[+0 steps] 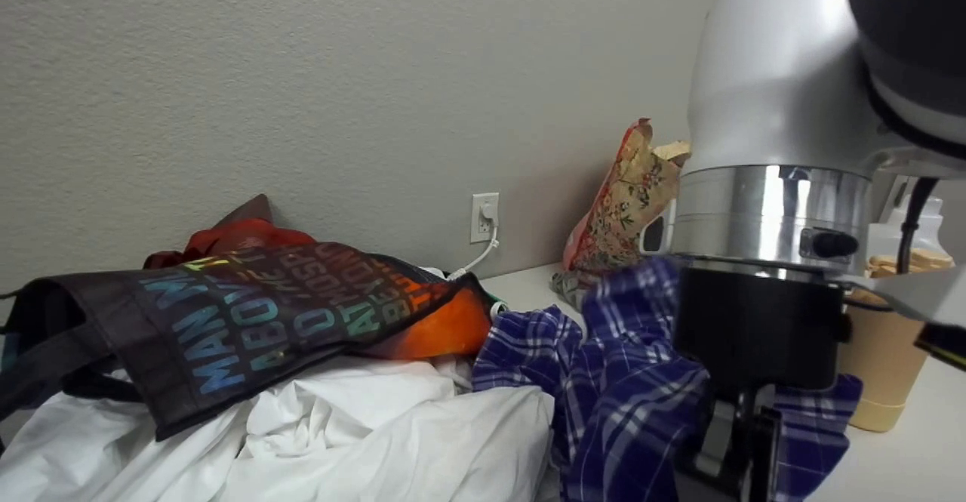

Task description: Pick up the blue cloth from the bag and put it on the table.

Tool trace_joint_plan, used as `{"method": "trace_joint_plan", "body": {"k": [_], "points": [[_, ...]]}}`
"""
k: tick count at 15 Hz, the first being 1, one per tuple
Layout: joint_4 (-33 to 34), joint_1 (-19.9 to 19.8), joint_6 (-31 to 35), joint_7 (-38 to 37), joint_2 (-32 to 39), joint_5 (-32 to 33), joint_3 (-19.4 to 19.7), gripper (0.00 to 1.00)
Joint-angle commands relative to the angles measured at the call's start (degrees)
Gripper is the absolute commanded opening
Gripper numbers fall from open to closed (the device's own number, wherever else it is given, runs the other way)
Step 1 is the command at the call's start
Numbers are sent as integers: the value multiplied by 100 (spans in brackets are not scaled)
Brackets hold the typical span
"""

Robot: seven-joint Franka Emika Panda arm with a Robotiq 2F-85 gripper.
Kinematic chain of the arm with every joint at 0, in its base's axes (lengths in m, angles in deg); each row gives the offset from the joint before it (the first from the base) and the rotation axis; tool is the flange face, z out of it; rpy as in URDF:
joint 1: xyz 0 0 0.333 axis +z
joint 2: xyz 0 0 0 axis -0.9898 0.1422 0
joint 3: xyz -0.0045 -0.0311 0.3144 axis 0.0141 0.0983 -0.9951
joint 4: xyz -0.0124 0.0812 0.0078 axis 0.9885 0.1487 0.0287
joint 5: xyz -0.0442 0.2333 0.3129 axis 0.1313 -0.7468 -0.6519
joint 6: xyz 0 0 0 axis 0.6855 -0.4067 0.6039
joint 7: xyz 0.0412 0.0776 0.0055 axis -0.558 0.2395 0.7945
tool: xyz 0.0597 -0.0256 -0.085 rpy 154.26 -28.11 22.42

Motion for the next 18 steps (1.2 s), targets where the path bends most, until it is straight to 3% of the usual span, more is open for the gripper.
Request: {"method": "trace_joint_plan", "body": {"k": [1, 7, 9, 11, 13, 14, 15, 17, 18], "points": [[32, -226, 1161, -368, 248, 447, -191, 2], [36, -738, 3624, -802, 944, 1032, 100, 2], [-49, -999, 4321, -1321, 1110, 1721, 155, 2], [-138, -1336, 4862, -2185, 1212, 2841, 239, 2], [-219, -2042, 4874, -2767, 993, 3903, 163, 2], [-165, -2297, 4657, -3124, 819, 4428, 156, 8], [-73, -2558, 4383, -3556, 664, 4971, 82, 29], [77, -2670, 4147, -4436, 595, 5873, 36, 42], [94, -2674, 4002, -4571, 521, 5950, -2, 51]]}}
